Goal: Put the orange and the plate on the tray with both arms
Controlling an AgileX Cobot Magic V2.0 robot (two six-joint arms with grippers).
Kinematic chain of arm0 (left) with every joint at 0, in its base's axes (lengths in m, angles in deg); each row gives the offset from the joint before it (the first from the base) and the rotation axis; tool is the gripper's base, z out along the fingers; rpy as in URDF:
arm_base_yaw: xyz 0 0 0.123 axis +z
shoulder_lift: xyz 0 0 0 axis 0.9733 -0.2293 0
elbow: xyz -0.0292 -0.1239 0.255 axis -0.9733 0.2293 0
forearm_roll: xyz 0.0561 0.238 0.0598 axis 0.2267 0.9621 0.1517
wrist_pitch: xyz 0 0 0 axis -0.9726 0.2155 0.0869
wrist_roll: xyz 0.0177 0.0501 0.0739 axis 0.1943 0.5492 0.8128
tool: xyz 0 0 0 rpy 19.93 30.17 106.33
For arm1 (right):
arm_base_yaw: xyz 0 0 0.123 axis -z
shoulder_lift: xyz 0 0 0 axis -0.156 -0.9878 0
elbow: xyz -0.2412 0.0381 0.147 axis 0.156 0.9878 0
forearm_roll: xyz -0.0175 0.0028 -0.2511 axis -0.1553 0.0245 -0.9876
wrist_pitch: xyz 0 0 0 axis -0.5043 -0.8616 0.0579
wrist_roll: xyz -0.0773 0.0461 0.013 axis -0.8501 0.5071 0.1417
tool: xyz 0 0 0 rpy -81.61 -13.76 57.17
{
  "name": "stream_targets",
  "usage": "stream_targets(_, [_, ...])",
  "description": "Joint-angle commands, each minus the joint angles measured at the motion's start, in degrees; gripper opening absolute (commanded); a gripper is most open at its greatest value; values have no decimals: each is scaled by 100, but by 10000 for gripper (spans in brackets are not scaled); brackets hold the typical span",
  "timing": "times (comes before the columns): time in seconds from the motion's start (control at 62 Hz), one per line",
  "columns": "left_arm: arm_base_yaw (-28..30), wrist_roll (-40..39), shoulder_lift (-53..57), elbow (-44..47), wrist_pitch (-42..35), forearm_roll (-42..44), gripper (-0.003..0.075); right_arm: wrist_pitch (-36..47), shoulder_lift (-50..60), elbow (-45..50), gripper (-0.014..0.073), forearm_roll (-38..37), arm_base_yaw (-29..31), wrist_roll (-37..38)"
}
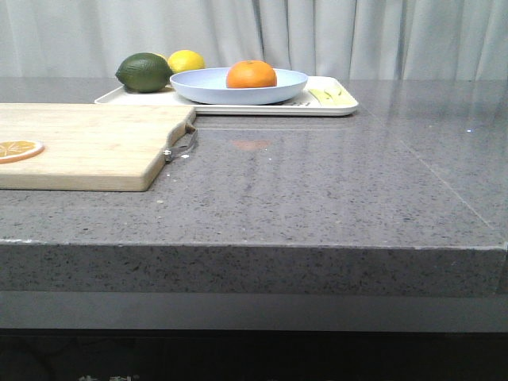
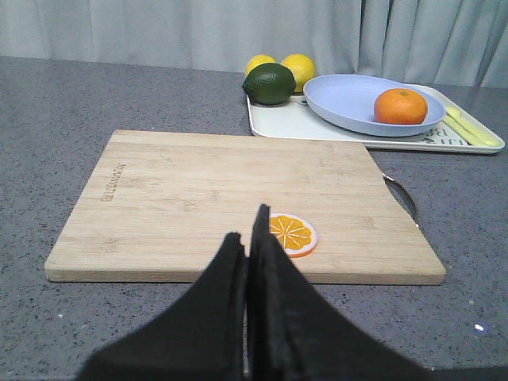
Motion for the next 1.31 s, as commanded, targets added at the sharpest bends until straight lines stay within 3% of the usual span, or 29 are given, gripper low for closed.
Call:
stream_targets(0.0, [13, -41, -70, -138, -464, -24, -18, -404, 874, 682, -111, -383, 20, -89])
stream_targets(0.323, [13, -41, -70, -138, -476, -24, -18, -66, 2958, 4287, -111, -897, 20, -130])
stream_targets(0.871, [13, -41, -70, -138, -476, -24, -18, 3139, 7460, 10168, -111, -877, 20, -134])
stream_targets(1.097, [13, -41, -70, -138, -476, -24, -18, 3442, 9501, 11601, -111, -847, 20, -134])
stream_targets(1.29, [13, -41, -70, -138, -476, -24, -18, 4242, 10585, 11966, -111, -847, 20, -134])
